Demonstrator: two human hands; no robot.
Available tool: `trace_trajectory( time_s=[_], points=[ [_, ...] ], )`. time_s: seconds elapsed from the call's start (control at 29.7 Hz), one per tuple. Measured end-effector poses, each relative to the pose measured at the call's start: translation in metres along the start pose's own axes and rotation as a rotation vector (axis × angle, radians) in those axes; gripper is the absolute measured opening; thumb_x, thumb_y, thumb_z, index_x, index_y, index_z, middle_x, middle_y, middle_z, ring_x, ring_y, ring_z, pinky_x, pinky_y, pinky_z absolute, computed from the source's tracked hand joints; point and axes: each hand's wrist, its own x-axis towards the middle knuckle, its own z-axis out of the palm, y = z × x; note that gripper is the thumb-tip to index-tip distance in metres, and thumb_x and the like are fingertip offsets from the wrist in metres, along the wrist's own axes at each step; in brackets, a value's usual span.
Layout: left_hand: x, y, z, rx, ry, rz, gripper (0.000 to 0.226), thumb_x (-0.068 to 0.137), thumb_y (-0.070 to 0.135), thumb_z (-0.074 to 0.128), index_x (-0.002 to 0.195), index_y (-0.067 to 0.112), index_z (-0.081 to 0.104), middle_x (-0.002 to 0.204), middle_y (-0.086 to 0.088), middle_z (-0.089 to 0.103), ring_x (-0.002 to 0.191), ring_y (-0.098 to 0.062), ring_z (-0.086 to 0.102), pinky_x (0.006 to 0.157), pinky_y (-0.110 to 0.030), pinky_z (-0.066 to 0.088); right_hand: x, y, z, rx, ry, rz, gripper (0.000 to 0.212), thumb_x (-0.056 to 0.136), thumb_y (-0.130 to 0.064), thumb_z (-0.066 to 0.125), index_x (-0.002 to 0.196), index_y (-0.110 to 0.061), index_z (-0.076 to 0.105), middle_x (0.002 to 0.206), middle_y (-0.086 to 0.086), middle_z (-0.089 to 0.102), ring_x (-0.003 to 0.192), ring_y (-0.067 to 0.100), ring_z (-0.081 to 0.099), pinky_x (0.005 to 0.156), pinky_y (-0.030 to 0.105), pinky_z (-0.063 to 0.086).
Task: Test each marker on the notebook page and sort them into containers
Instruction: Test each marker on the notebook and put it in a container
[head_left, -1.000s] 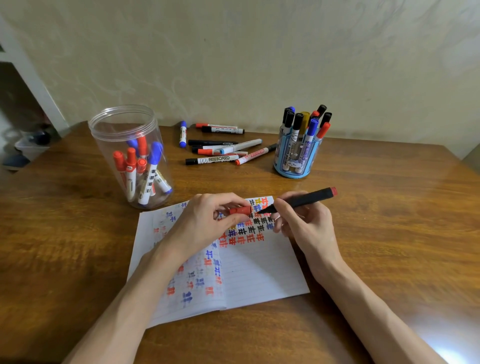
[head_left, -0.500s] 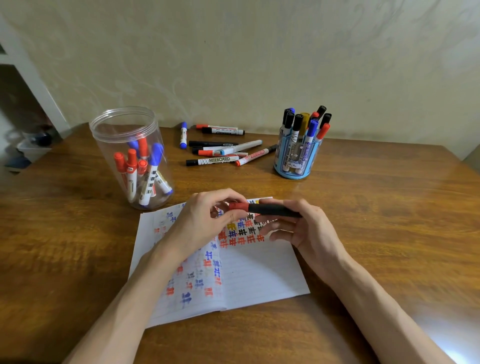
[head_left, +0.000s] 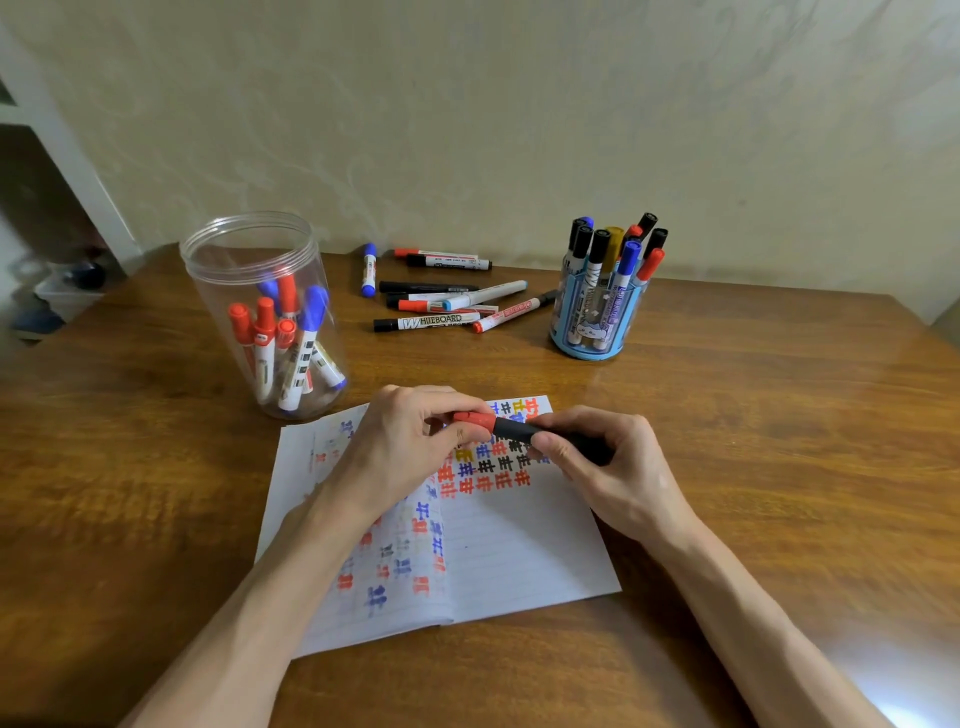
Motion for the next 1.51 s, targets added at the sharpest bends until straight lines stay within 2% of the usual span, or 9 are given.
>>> trace_trajectory(
  time_s=[0.27,0.4,0.5,0.64,0.77,0.91,1.08,1.38,1.51],
  points=[
    [0.000,0.002,-0.004,-0.014,-0.022,0.002,0.018,0.086,0.017,0.079,0.103,0.025,0.079,0.095,0.018,0.072,0.097,0.002,0.067,0.077,-0.012,0.054,0.002,0.003,0.002,0.009,-0.041,-0.009,0.012,0.098,-0.024,0.073,0.108,-0.020,0.077,0.097,-0.011,0.079,0.090,0.010,0.075,0.075,0.022,0.058],
    [0.001,0.008,-0.014,-0.193,-0.073,-0.090,0.014,0.088,0.022,0.075,0.102,0.022,0.071,0.088,0.011,0.073,0.082,-0.012,0.073,0.075,-0.021,0.059,0.005,-0.003,0.006,0.093,-0.044,0.005,0.021,0.096,-0.027,0.073,0.115,-0.018,0.077,0.105,-0.008,0.080,0.098,0.010,0.076,0.081,0.025,0.061],
    [0.003,0.018,-0.023,-0.312,-0.011,-0.098,0.020,0.088,0.031,0.073,0.103,0.018,0.069,0.093,0.008,0.073,0.091,-0.012,0.072,0.081,-0.021,0.057,0.010,-0.010,0.013,0.062,-0.069,-0.016,0.027,0.095,-0.031,0.074,0.120,-0.021,0.077,0.109,-0.011,0.079,0.102,0.009,0.075,0.085,0.028,0.062],
    [0.010,0.033,-0.042,-0.425,0.062,-0.083,0.023,0.090,0.031,0.074,0.108,0.015,0.071,0.107,0.005,0.075,0.111,-0.011,0.068,0.097,-0.028,0.053,0.018,-0.023,0.022,0.014,-0.172,-0.049,0.034,0.093,-0.042,0.074,0.124,-0.029,0.075,0.111,-0.020,0.077,0.103,0.001,0.072,0.087,0.021,0.059],
    [0.018,0.053,-0.089,-0.466,0.326,0.010,0.024,0.094,0.018,0.071,0.117,0.013,0.071,0.111,0.001,0.077,0.110,-0.011,0.071,0.094,-0.023,0.054,0.033,-0.038,0.029,0.026,-0.197,-0.050,0.050,0.088,-0.053,0.073,0.132,-0.028,0.068,0.119,-0.015,0.074,0.107,0.000,0.071,0.088,0.025,0.061],
    [0.026,0.061,-0.154,-0.298,0.616,0.192,0.034,0.097,0.011,0.069,0.128,0.016,0.057,0.114,0.000,0.074,0.108,-0.016,0.072,0.093,-0.024,0.055,0.050,-0.047,0.044,0.045,-0.138,-0.097,0.046,0.092,-0.050,0.074,0.131,-0.027,0.069,0.114,-0.014,0.076,0.103,0.005,0.073,0.089,0.030,0.062],
    [0.028,0.045,-0.201,-0.074,0.769,0.256,0.031,0.099,0.008,0.066,0.128,0.012,0.055,0.109,-0.007,0.074,0.103,-0.015,0.074,0.091,-0.028,0.057,0.067,-0.055,0.069,0.082,-0.137,-0.095,0.036,0.094,-0.043,0.073,0.127,-0.028,0.070,0.112,-0.017,0.074,0.100,0.000,0.073,0.087,0.023,0.061],
    [0.017,-0.007,-0.183,0.174,0.608,0.036,0.031,0.097,0.013,0.069,0.126,0.021,0.063,0.123,0.012,0.065,0.111,-0.002,0.066,0.087,-0.011,0.054,0.092,-0.058,0.098,0.050,-0.201,-0.096,0.035,0.094,-0.034,0.078,0.126,-0.026,0.070,0.114,-0.012,0.073,0.099,0.002,0.073,0.088,0.029,0.063],
    [0.014,-0.028,-0.178,0.426,0.554,0.063,0.021,0.105,0.028,0.053,0.115,0.017,0.069,0.113,0.005,0.070,0.105,-0.005,0.065,0.088,-0.031,0.059,0.096,-0.054,0.103,0.046,-0.209,-0.093,0.033,0.095,-0.033,0.076,0.127,-0.025,0.070,0.114,-0.012,0.073,0.099,0.002,0.073,0.088,0.028,0.063]
  ],
)
